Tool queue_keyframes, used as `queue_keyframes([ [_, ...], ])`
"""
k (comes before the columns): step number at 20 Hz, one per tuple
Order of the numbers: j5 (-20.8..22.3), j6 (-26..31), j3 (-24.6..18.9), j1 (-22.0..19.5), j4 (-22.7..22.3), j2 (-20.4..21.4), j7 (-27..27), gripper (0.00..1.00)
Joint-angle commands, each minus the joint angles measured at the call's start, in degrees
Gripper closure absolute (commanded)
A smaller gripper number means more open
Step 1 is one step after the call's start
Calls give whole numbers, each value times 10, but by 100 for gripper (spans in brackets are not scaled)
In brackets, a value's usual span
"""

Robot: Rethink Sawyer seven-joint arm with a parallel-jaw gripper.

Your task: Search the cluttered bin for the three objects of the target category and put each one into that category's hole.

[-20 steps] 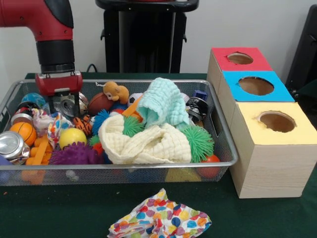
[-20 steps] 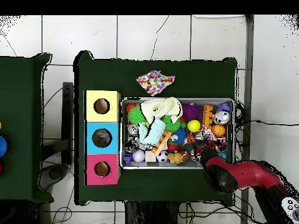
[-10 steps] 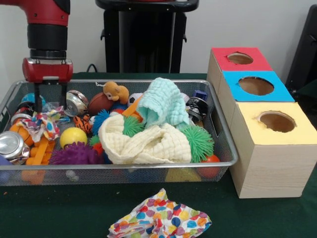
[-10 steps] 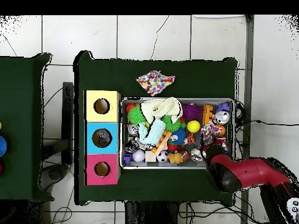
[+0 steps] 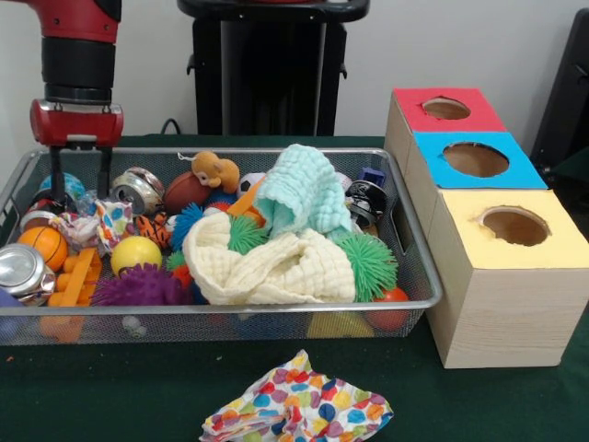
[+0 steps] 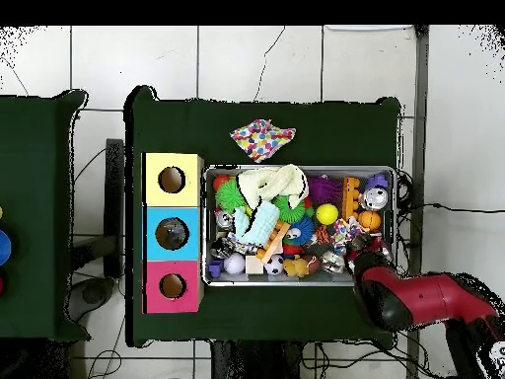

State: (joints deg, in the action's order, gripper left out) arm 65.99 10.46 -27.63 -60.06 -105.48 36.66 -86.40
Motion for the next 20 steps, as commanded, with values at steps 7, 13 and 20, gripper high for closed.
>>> queue_keyframes([
  [7,49,-18,110,46,20,-49,-63,0],
  [13,38,-74,187,81,25,-62,-98,0],
  [20,5,-97,228,100,45,-99,-85,0],
])
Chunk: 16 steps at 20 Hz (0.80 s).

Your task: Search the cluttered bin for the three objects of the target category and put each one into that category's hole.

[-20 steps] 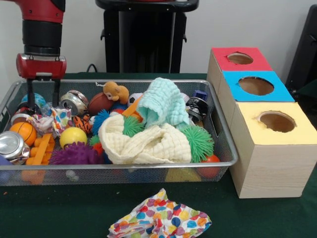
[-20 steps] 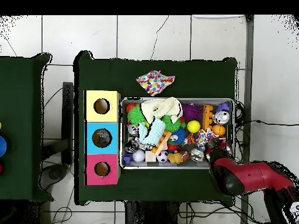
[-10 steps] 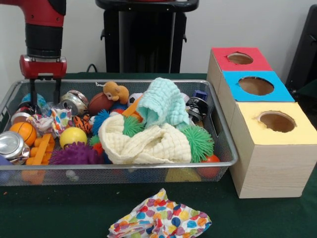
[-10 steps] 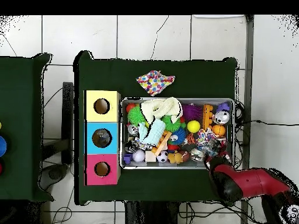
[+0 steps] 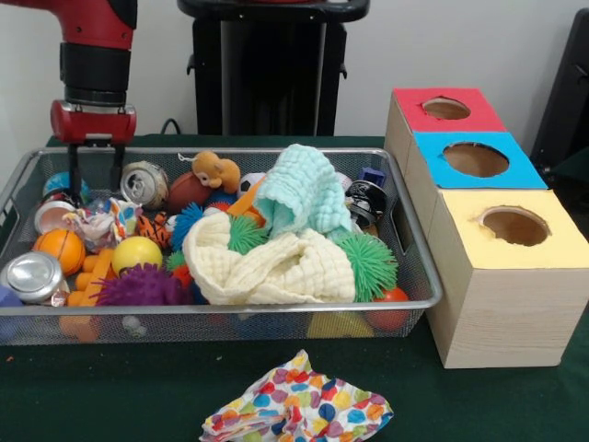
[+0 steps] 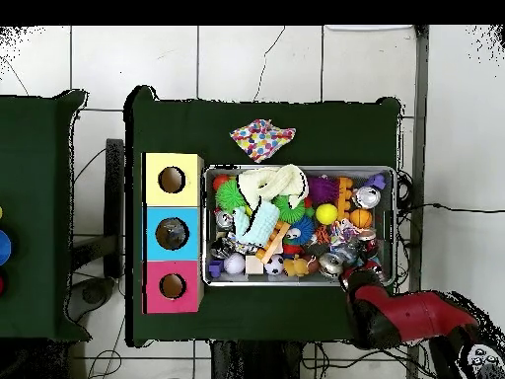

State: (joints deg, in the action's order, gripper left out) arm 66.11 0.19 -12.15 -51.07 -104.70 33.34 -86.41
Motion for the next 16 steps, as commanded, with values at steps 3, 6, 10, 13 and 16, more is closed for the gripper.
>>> queue_keyframes([
  [3,1,-2,55,-11,48,-93,-67,0],
  [6,0,-16,57,-9,55,-111,-65,0],
  [10,-22,-86,128,51,63,-147,-87,0],
  [13,-57,-126,154,74,45,-156,-90,0],
  [16,-61,-115,144,72,12,-136,-85,0],
])
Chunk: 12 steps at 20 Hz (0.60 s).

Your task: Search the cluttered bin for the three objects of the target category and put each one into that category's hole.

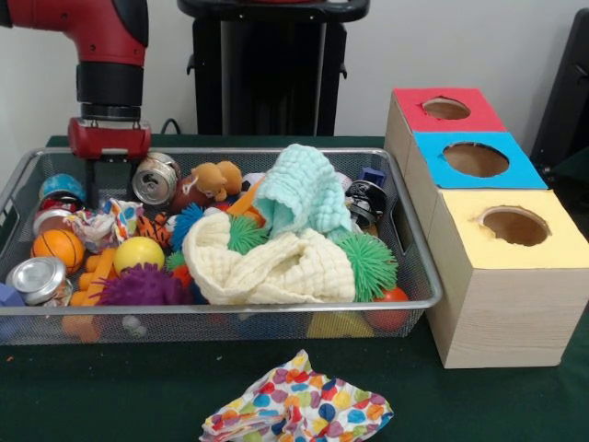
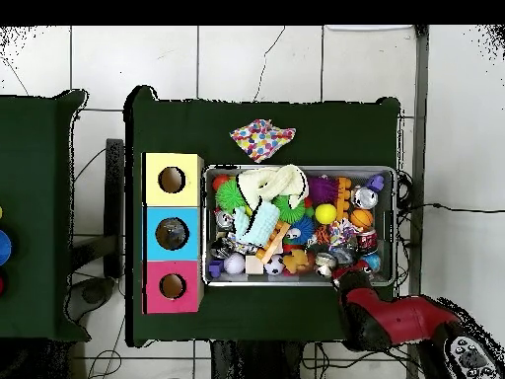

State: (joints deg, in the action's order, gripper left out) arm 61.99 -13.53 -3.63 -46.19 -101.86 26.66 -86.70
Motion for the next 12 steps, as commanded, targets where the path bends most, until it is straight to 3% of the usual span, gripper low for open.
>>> queue_keyframes([
  [1,-28,15,66,29,-17,-70,-83,0],
  [6,-5,35,25,-4,-17,-66,-69,0],
  [12,-2,48,24,-4,-13,-68,-61,0],
])
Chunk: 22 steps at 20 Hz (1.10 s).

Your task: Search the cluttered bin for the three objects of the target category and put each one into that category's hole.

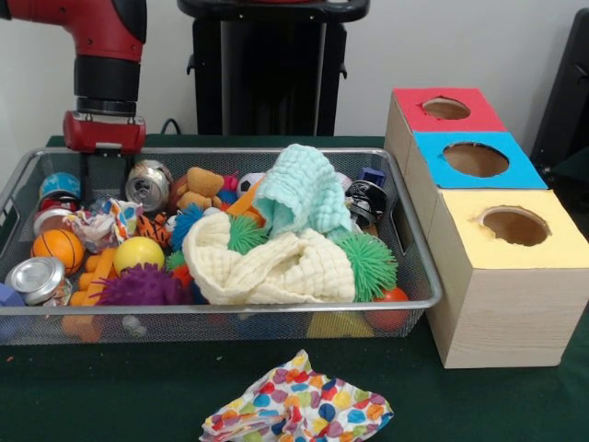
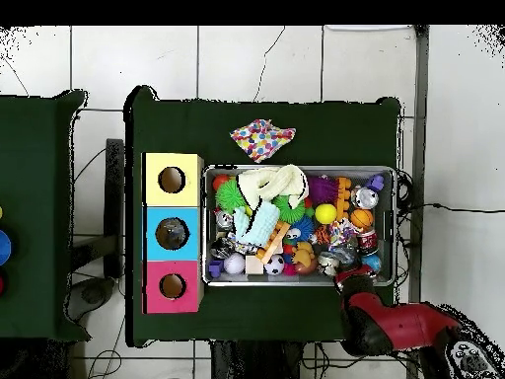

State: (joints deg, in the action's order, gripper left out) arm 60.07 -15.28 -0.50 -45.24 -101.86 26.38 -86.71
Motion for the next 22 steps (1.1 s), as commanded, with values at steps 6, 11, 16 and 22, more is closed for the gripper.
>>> queue_keyframes([
  [6,32,62,-21,-26,-13,-63,-56,0],
  [11,32,67,-42,-45,-29,-54,-64,0],
  [16,35,69,-47,-49,-29,-53,-58,0],
  [22,31,83,-66,-70,-42,-51,-58,0],
])
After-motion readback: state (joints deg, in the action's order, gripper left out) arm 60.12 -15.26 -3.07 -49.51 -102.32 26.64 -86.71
